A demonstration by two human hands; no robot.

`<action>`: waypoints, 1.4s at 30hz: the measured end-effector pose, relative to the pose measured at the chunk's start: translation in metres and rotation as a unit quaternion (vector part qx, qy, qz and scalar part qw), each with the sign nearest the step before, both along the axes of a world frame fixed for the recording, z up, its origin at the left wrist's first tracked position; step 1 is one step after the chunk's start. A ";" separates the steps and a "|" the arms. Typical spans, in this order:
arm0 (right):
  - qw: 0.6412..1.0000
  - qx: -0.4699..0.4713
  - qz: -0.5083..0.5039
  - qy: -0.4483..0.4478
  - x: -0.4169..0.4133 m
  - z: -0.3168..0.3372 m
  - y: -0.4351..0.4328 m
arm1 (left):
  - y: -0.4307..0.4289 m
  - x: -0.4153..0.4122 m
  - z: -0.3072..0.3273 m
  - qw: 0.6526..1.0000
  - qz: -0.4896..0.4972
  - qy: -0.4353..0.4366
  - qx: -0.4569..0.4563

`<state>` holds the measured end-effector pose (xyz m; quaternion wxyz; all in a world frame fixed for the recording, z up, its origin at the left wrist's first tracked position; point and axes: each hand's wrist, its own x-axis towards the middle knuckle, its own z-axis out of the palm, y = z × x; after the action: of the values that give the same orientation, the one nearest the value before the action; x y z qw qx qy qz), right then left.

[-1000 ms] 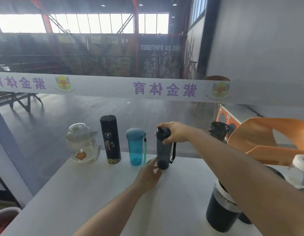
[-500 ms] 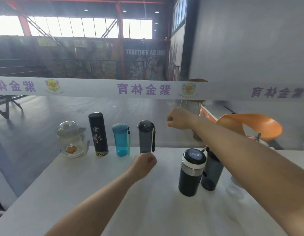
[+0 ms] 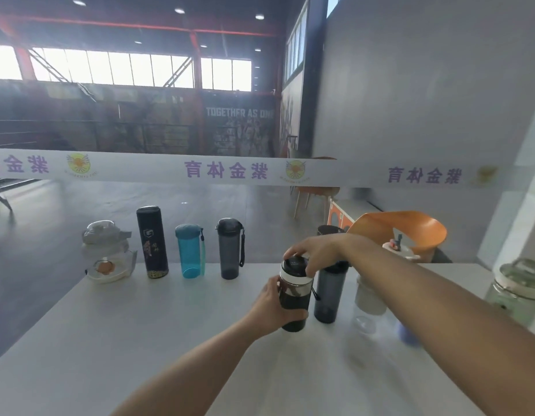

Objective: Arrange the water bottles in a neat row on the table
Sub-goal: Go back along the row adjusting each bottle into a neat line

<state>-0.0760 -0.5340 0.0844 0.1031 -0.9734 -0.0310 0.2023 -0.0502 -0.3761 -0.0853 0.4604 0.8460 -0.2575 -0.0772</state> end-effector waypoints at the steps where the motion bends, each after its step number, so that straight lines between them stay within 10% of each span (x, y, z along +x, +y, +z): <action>1: 1.000 -0.013 0.007 -0.015 0.001 -0.003 -0.001 | -0.003 -0.001 -0.001 1.000 0.015 -0.012 -0.006; 18: 0.965 -0.148 -0.087 -0.199 0.056 -0.031 0.032 | 0.027 0.035 -0.012 0.999 0.042 -0.025 0.009; 29: 0.998 0.007 0.013 -0.060 0.060 -0.016 -0.009 | 0.006 0.059 -0.009 0.996 0.075 -0.031 -0.041; 42: 0.986 0.061 0.016 -0.155 0.115 -0.041 -0.009 | 0.009 0.122 -0.018 0.998 0.046 -0.038 -0.025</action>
<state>0.0389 -0.5430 0.0439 0.1528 -0.9842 -0.0746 0.0483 0.0715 -0.3671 -0.1029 0.4746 0.8473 -0.2378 -0.0173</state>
